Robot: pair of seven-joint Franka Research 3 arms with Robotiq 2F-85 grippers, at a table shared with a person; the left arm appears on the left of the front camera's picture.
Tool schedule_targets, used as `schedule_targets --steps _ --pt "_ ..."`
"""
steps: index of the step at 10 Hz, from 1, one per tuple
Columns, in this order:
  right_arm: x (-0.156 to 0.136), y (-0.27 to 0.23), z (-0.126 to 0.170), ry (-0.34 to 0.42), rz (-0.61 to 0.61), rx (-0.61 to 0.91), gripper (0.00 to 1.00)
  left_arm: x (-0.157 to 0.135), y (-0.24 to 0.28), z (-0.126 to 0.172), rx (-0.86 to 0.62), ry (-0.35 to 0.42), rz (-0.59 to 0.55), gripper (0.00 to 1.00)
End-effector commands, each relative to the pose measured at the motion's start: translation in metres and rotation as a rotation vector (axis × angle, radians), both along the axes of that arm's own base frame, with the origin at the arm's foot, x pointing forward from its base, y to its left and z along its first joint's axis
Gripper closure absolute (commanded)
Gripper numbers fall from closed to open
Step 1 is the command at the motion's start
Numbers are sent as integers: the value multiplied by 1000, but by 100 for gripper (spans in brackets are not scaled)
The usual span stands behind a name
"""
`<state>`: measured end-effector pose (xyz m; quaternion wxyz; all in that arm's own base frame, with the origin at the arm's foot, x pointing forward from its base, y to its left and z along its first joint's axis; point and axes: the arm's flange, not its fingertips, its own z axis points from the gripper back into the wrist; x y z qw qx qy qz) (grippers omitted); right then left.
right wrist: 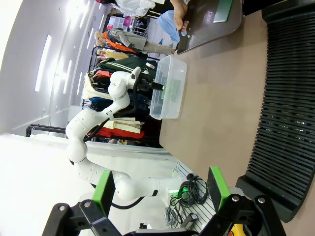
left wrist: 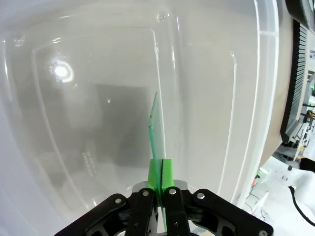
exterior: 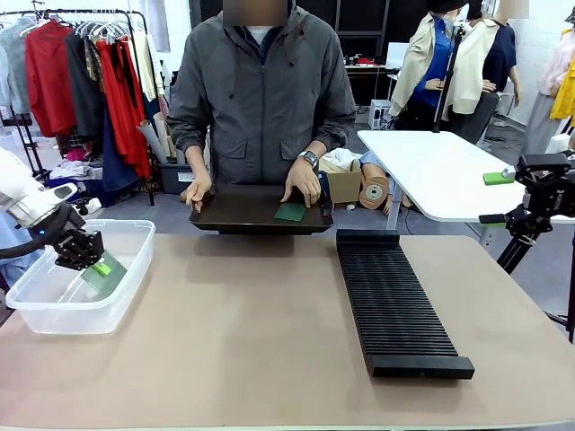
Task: Sort PCBs into racks and boxes based on the side picked up.
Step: If the short side of the Blank PCB is picked up, insert it into the PCB Rack ; if the long side is picked up, place it in the Organizing box.
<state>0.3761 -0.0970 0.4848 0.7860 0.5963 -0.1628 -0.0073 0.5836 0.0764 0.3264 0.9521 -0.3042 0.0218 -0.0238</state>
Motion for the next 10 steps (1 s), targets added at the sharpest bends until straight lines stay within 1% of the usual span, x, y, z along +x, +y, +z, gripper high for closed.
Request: schedule_targets --steps 1,3,5,8,10 --pt "-1 2 2 -11 -13 11 0 4 3 -1 -14 -17 1 71" --pt "-1 2 2 -11 -13 11 0 3 0 7 6 -28 8 38" --pt "-1 2 2 -11 -13 11 0 -1 -2 23 34 -44 7 0" --pt "-1 2 2 -11 -13 11 0 -10 -9 52 84 -48 30 0" --pt "-1 2 2 -11 -13 11 0 -13 -11 60 117 -45 35 0"
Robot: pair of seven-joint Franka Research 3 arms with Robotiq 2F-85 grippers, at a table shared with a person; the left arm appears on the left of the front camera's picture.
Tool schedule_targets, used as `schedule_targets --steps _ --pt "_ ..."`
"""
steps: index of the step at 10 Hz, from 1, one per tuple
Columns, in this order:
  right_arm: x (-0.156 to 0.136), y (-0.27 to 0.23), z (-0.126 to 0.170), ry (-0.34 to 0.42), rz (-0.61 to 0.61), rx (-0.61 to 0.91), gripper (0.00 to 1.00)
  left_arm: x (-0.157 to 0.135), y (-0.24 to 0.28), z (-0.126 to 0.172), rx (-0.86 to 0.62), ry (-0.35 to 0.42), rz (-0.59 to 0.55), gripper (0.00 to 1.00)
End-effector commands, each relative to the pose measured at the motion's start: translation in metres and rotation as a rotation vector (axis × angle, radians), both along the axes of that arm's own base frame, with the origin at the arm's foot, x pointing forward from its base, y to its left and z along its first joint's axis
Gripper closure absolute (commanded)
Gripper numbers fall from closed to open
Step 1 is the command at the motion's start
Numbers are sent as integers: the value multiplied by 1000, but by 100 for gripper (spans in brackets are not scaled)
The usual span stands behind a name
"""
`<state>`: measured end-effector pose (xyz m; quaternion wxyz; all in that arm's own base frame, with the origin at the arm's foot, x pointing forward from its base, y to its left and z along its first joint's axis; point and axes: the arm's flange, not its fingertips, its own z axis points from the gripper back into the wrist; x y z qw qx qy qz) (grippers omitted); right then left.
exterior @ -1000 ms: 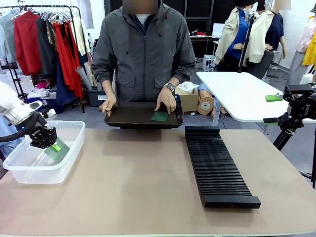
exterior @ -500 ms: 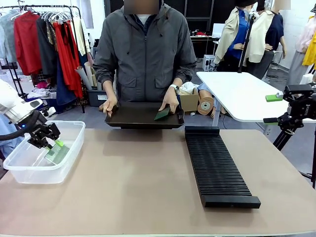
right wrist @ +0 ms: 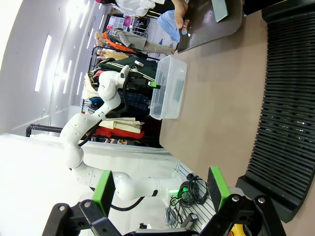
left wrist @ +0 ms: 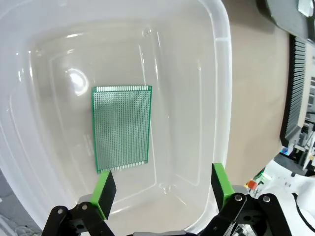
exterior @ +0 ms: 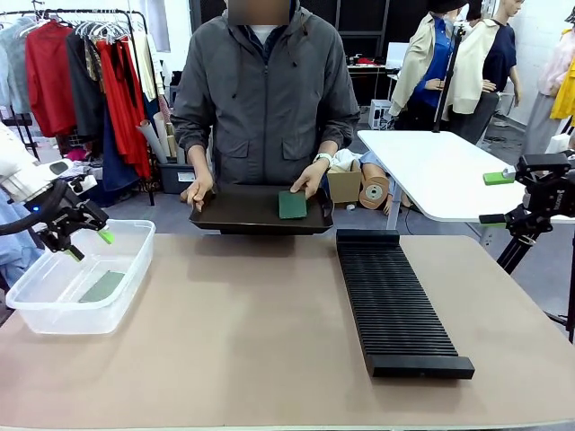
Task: Sort PCBs into racks and boxes based on the side picked up.
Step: If the short side of the Blank PCB is picked up, insert it into the PCB Rack ; if the long side is picked up, place it in the Organizing box, then pick up the Blank PCB handed by the Human.
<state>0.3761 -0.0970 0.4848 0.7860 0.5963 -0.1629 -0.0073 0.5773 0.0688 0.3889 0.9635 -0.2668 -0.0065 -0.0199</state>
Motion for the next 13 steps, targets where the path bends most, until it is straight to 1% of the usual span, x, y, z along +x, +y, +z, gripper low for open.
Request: schedule_targets --steps 1,9,10,11,12,13 --pt "-1 2 2 -11 -13 11 0 -6 -4 -2 44 10 9 0" --pt "-1 2 2 -11 -13 11 0 -6 -6 -6 18 11 3 0" --pt "-1 2 2 -11 -13 11 0 -4 -4 -4 -50 0 1 0" --pt "-1 2 2 -11 -13 11 0 -9 -1 2 -130 -19 14 0" --pt "-1 2 2 -11 -13 11 0 -10 4 9 -252 -53 26 0" --pt "-1 2 2 -11 -13 11 0 -12 12 22 -353 -85 12 0"
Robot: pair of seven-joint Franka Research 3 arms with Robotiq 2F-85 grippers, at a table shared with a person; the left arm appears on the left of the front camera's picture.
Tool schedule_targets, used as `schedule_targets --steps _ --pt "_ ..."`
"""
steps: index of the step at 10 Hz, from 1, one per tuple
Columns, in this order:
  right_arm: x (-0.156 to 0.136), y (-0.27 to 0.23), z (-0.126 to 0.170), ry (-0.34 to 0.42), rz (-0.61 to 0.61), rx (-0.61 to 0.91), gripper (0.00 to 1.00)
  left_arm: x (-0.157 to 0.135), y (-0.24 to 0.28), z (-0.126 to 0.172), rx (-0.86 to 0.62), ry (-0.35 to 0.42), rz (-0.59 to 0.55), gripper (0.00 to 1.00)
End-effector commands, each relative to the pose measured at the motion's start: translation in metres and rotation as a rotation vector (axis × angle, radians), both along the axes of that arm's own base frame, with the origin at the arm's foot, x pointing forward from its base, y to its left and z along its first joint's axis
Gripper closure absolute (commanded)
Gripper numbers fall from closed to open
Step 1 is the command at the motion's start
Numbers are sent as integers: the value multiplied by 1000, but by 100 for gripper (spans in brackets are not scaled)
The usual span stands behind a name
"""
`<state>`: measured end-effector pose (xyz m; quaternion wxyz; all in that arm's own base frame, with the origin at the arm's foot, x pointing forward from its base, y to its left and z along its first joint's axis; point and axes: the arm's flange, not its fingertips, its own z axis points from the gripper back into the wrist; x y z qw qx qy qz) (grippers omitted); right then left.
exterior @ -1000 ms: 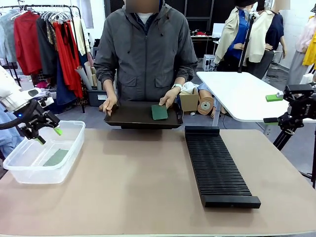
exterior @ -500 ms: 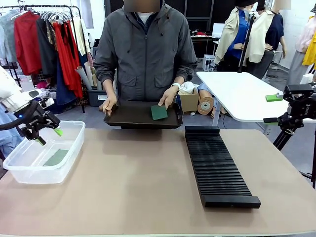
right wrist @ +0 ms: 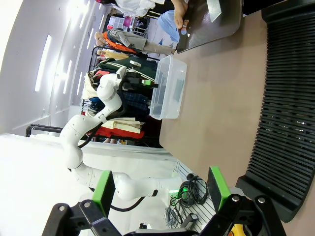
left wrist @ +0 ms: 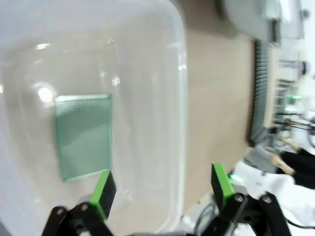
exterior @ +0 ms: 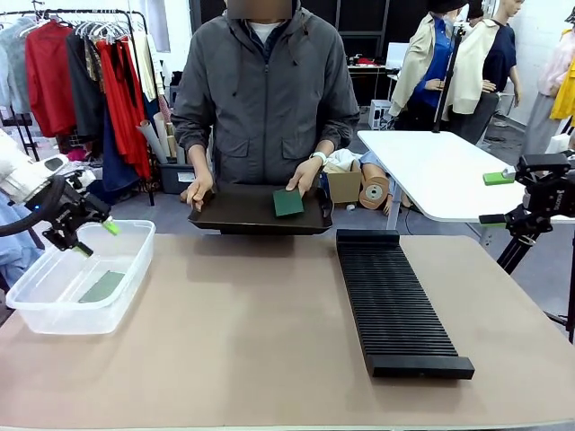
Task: Sort PCBs into racks and boxes based on the side picked up.
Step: Pick up the Blank PCB handed by the Human.
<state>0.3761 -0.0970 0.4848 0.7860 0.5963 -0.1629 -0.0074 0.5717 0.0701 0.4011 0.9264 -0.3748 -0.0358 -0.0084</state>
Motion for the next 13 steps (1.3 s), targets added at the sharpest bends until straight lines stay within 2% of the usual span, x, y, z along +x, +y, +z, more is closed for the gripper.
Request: schedule_targets --steps 1,4,6,8,10,11,13 --pt "-1 2 2 -11 -13 11 0 -17 14 23 -239 -72 -41 0" --pt "-1 2 2 -11 -13 11 0 -36 9 39 -549 -183 -140 0" --pt "-1 2 2 -11 -13 11 0 -44 3 49 -669 -191 -200 0" --pt "-1 2 2 -11 -13 11 0 -43 -3 45 -753 -201 -242 0" --pt "-1 2 2 -11 -13 11 0 -38 0 44 -759 -237 -165 0" --pt "-1 2 2 -11 -13 11 0 -44 -8 47 -731 -195 -232 0" --pt "-1 2 2 -11 -13 11 0 -44 -8 47 -731 -195 -232 0"
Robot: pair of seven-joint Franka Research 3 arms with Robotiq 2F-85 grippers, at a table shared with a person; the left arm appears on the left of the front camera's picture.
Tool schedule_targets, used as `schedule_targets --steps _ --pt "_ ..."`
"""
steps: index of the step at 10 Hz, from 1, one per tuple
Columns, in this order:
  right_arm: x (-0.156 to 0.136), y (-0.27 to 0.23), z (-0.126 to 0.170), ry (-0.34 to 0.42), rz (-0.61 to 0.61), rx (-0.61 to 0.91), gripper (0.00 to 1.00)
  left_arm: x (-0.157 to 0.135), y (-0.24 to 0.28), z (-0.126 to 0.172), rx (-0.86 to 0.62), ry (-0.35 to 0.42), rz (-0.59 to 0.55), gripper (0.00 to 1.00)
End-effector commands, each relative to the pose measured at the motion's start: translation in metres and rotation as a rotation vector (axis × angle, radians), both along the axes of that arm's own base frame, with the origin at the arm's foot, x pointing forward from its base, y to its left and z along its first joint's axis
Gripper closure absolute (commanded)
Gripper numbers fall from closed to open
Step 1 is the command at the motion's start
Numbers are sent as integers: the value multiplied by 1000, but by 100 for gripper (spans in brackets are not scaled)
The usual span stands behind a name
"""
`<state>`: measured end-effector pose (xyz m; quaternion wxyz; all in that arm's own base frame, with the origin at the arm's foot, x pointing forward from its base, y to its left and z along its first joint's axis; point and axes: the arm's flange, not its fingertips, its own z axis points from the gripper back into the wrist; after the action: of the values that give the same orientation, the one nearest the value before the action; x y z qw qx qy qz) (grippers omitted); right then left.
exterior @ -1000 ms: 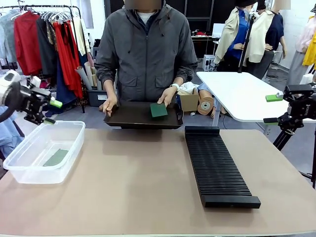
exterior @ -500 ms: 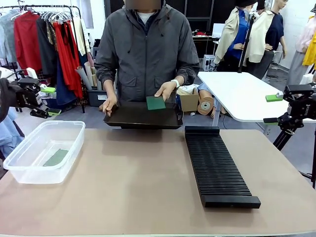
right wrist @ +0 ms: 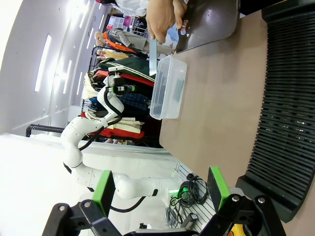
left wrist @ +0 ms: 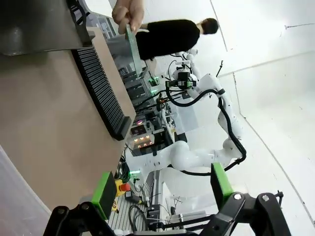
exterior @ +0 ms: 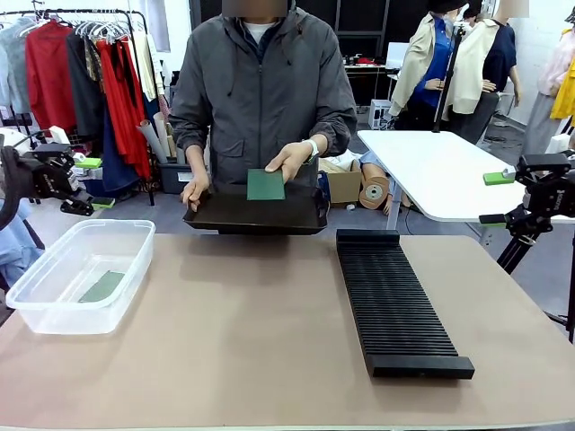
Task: Sort PCBs into racks and boxes based on the side picked up.
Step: Pick up the Blank PCB handed by the Human.
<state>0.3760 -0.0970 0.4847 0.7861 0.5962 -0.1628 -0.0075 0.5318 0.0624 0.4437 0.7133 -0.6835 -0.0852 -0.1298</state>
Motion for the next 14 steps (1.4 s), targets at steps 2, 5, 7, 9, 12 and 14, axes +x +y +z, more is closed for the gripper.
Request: schedule_targets --steps 2,5,7,9,12,14 --pt "-1 2 2 -11 -13 12 0 -4 0 4 14 -3 -11 0" --pt "-1 2 2 -11 -13 12 0 -4 0 4 14 -3 -11 0" --pt "-1 2 2 -11 -13 12 0 -4 0 4 14 -3 -11 0" --pt "-1 2 2 -11 -13 12 0 0 -1 2 1 -4 -2 0" --pt "-1 2 2 -11 -13 12 0 17 -25 -19 -4 -69 15 0" --pt "-1 2 2 -11 -13 12 0 23 -49 -32 -24 -97 29 0"
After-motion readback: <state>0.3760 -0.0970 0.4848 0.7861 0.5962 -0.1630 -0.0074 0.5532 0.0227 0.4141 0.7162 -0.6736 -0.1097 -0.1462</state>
